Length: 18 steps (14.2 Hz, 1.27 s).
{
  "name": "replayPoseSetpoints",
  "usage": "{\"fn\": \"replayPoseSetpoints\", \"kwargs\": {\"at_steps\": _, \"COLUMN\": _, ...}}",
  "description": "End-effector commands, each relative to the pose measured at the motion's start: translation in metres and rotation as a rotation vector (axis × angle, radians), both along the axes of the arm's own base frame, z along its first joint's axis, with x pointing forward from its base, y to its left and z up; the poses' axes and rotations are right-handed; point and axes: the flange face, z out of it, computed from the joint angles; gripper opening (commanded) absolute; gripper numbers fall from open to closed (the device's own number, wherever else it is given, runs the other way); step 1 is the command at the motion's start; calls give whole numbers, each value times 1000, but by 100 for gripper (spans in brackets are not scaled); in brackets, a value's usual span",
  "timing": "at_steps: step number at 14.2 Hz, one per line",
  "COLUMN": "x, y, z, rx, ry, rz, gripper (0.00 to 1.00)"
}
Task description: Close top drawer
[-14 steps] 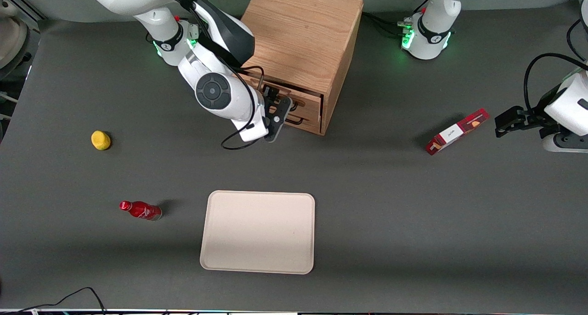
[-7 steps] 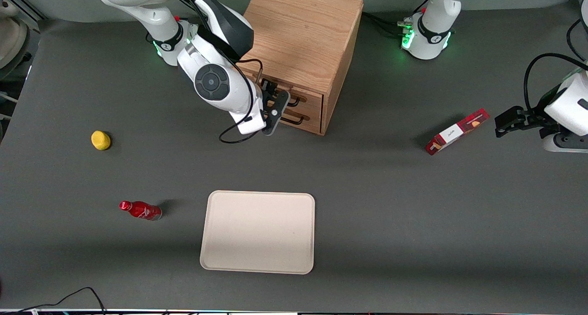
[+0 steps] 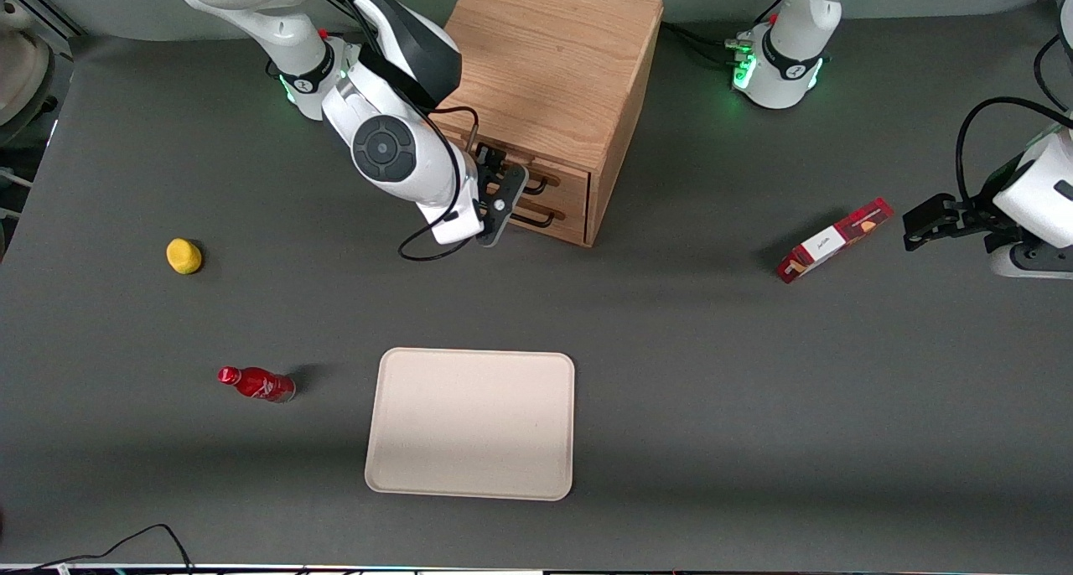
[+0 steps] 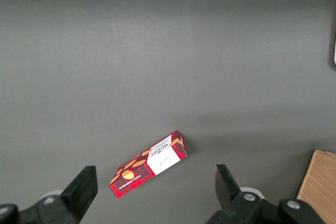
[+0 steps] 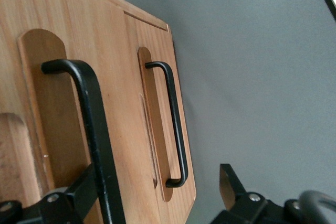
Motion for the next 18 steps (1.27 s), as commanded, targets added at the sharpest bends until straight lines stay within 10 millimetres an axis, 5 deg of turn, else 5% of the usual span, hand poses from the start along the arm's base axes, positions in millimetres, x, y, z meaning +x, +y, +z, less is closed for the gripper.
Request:
{"fn": "replayPoseSetpoints", "kwargs": {"at_steps": 1, "x": -6, "y": -1, "z": 21, "rx": 23, "ry": 16, "rz": -15, "gripper": 100}}
{"fn": "replayPoseSetpoints", "kwargs": {"at_steps": 7, "x": 1, "y": 0, "z": 56, "rx": 27, "ry": 25, "rz": -10, "gripper": 100}}
{"fn": "replayPoseSetpoints", "kwargs": {"at_steps": 13, "x": 13, "y": -27, "z": 156, "rx": 18, "ry": -48, "rz": -15, "gripper": 100}}
{"fn": "replayPoseSetpoints", "kwargs": {"at_steps": 18, "x": -25, "y": -85, "z": 244, "rx": -143, "ry": -185, "rz": -335, "gripper": 100}}
